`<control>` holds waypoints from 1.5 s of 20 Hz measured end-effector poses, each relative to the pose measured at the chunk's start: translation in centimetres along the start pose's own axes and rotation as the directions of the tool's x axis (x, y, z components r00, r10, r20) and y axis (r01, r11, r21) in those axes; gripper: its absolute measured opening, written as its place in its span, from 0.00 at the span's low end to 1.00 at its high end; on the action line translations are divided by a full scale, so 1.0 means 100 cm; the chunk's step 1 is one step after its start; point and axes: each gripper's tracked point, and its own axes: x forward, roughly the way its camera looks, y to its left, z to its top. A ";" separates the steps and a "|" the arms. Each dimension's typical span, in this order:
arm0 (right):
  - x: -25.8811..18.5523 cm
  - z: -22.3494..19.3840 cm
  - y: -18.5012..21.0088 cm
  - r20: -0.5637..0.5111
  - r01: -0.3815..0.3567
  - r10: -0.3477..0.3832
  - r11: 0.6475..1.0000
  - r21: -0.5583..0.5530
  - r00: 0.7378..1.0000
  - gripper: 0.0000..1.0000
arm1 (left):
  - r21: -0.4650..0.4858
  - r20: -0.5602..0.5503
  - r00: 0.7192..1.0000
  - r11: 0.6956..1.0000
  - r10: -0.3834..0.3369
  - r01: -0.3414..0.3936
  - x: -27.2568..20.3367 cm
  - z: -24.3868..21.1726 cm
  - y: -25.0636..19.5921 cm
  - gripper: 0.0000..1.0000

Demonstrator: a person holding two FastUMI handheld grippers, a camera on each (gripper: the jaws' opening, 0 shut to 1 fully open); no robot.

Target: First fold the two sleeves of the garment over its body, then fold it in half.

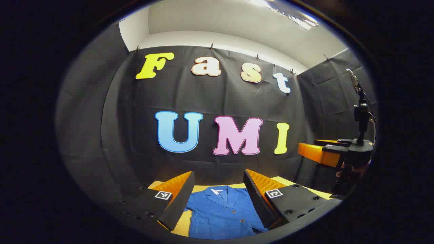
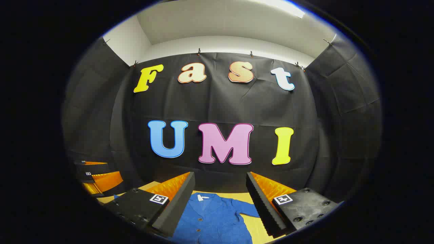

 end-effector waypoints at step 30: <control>0.037 0.010 0.023 0.022 -0.087 0.087 0.996 -0.019 0.996 0.96 | -0.013 0.015 0.993 0.993 0.118 -0.118 -0.028 -0.011 0.016 0.82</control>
